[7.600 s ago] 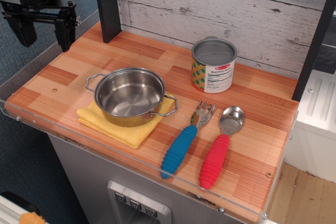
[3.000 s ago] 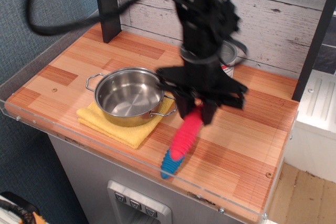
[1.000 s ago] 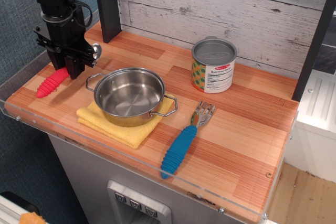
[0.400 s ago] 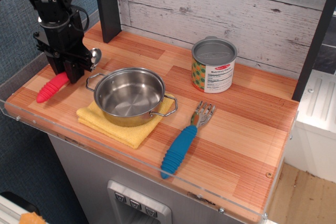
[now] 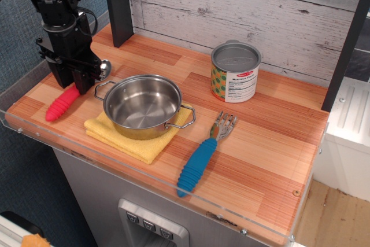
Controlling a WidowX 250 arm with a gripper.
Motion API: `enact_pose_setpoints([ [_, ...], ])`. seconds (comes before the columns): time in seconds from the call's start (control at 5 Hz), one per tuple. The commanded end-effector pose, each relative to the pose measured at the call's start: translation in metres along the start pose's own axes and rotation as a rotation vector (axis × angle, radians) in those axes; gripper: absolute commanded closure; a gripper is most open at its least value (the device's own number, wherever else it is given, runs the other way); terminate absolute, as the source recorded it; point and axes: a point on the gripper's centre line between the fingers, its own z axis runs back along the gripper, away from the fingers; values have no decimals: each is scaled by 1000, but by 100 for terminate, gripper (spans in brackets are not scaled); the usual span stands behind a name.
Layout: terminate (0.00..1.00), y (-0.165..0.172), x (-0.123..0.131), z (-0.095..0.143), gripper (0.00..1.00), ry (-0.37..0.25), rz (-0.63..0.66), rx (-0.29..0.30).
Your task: Place the red spoon to the left of the silver pot.
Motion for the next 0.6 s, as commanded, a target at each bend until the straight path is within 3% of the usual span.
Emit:
enact_pose_setpoints([
  [0.0, 0, 11, -4, 27, 0, -40, 35, 21],
  [0.4, 0, 14, 1, 64, 0, -103, 76, 31],
])
